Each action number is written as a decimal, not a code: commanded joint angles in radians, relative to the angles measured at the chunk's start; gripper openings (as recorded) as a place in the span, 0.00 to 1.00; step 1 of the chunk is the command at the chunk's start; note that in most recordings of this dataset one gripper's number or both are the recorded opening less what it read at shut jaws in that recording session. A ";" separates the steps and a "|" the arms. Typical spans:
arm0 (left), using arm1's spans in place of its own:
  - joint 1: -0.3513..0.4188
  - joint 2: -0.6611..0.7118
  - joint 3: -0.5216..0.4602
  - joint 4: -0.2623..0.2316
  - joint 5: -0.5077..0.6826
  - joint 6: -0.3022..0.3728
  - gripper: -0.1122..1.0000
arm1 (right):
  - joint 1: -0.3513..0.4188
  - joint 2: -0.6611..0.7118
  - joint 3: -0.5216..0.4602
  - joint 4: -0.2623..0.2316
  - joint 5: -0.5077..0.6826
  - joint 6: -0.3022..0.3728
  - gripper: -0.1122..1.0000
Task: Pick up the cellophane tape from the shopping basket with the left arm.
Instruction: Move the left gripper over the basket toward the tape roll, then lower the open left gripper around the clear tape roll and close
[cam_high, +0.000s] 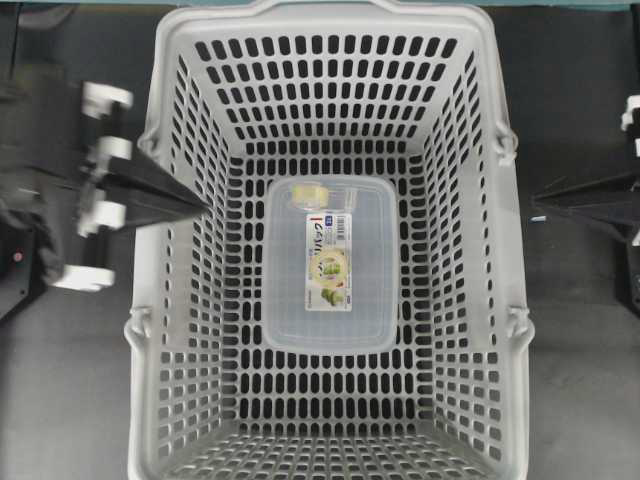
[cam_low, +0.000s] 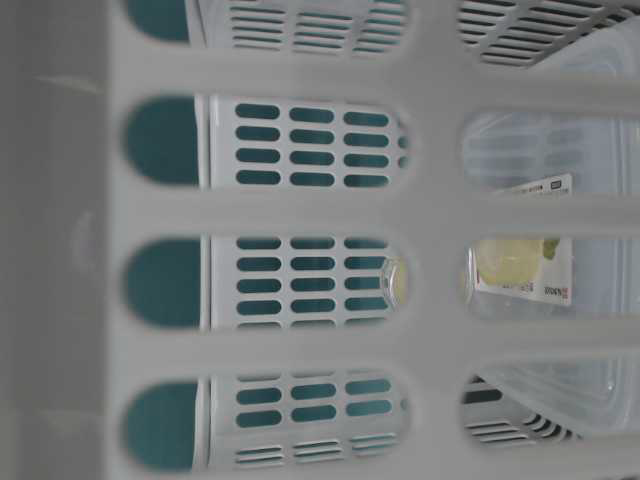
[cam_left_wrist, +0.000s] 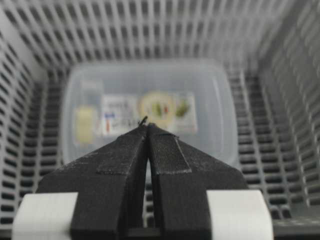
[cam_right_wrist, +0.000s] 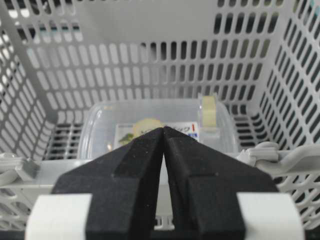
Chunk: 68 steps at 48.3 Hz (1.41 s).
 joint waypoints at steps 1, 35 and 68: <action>-0.008 0.089 -0.121 0.005 0.109 0.003 0.10 | -0.002 0.003 -0.031 0.003 0.003 0.002 0.11; -0.028 0.543 -0.485 0.005 0.393 -0.003 0.66 | 0.018 -0.012 -0.011 0.003 -0.166 0.018 0.82; -0.020 0.759 -0.520 0.005 0.377 0.005 0.91 | 0.051 -0.012 0.006 0.002 -0.175 0.048 0.82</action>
